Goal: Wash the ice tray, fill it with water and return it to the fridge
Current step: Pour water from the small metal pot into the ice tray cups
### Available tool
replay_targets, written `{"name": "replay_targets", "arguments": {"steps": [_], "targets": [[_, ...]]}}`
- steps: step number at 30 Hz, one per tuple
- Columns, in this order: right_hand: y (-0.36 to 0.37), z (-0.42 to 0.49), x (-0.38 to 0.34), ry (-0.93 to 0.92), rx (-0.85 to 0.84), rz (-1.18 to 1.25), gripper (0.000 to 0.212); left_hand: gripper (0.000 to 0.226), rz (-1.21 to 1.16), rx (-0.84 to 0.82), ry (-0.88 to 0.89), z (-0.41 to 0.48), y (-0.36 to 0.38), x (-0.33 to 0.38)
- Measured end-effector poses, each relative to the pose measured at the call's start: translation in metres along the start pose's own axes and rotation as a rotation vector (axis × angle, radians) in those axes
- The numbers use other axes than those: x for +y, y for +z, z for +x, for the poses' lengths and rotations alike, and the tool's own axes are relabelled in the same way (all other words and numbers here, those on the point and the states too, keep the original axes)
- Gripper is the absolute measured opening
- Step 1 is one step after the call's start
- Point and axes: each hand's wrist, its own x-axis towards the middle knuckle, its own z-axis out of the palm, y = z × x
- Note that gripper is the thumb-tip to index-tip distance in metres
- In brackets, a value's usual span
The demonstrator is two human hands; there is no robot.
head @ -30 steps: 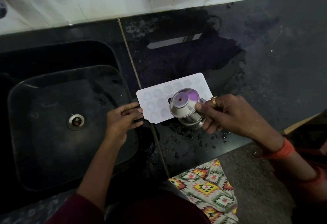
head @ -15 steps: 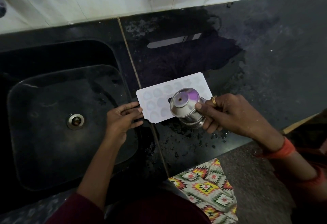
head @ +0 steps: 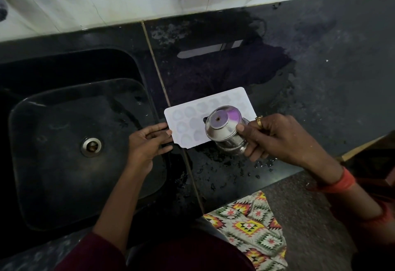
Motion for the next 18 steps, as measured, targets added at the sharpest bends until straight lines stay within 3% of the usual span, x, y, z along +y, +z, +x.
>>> {"name": "replay_targets", "arguments": {"steps": [9, 18], "targets": [[-0.003, -0.014, -0.004, 0.023, 0.046, 0.197, 0.046, 0.020, -0.001, 0.011, 0.002, 0.000, 0.001, 0.000], [-0.002, -0.019, 0.002, -0.019, 0.016, 0.095, 0.049, 0.018, 0.002, 0.011, 0.009, -0.002, 0.002, 0.000]]}}
